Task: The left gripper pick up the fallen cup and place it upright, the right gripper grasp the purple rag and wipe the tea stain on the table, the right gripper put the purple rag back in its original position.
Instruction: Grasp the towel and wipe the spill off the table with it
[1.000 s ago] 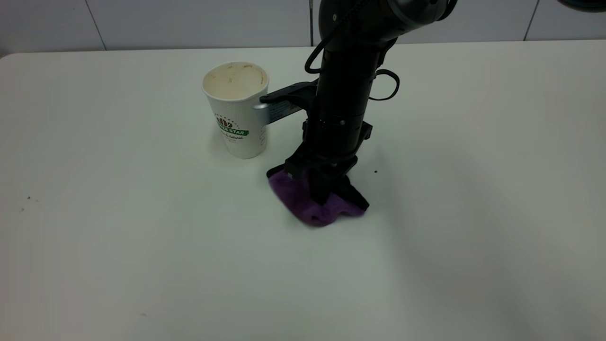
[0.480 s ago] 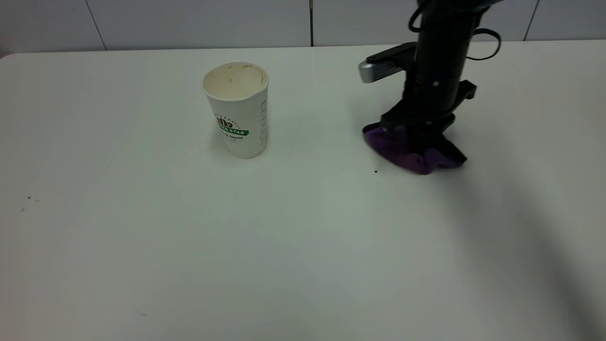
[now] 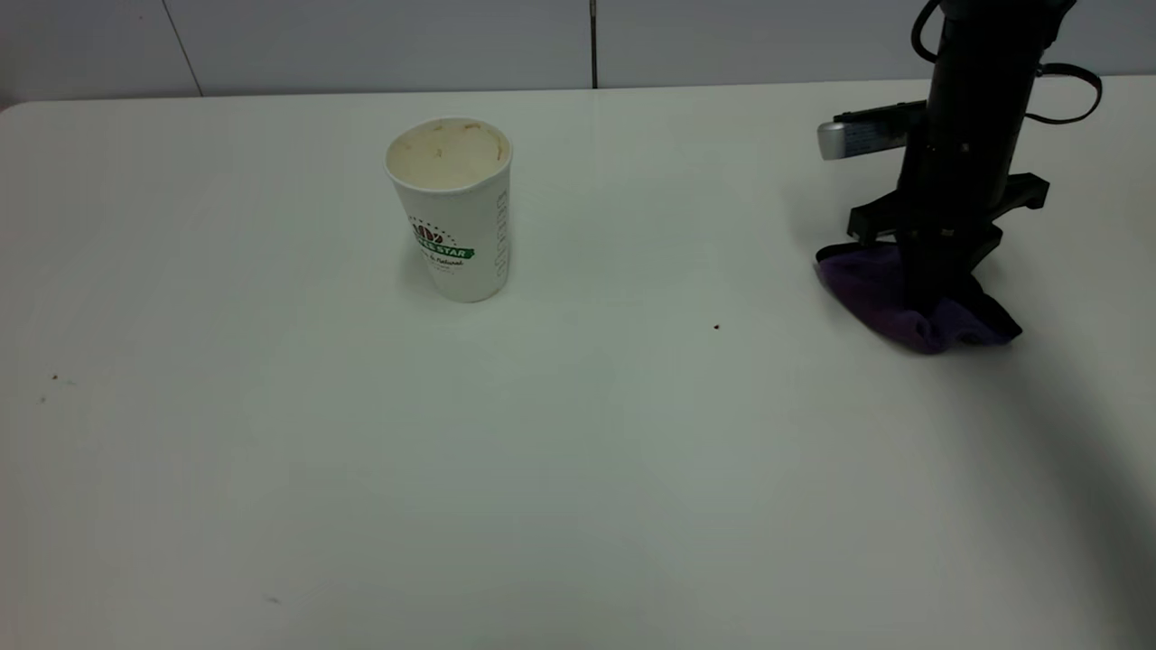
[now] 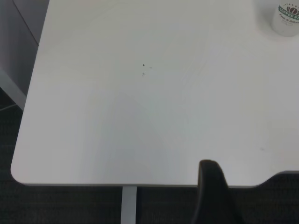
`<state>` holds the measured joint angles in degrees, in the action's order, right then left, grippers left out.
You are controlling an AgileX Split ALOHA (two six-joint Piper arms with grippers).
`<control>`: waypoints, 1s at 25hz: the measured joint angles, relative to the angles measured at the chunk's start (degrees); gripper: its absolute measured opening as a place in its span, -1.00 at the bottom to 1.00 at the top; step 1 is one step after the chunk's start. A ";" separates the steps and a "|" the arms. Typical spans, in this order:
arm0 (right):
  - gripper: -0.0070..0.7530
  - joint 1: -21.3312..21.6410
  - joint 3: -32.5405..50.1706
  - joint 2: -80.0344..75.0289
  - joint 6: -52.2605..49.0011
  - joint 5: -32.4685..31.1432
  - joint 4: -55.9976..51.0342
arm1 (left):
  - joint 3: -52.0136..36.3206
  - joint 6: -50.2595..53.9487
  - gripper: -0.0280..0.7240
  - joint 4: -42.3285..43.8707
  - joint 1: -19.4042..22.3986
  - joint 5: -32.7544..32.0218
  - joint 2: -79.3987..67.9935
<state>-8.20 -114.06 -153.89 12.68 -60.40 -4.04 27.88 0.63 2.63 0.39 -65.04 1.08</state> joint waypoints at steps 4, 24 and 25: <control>-0.70 -0.58 0.00 -0.16 3.99 -0.77 -5.63 | 0.00 0.00 0.34 0.00 0.00 0.00 0.00; 0.61 -3.03 0.34 10.19 -3.70 -2.60 4.97 | 0.00 0.00 0.34 0.00 0.00 0.00 0.00; 0.58 -3.03 0.34 12.19 -3.75 -3.82 4.77 | 0.00 0.00 0.34 0.00 0.00 0.00 0.00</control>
<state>-11.23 -113.72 -141.71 8.93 -64.22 0.73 27.88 0.63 2.63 0.39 -65.04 1.08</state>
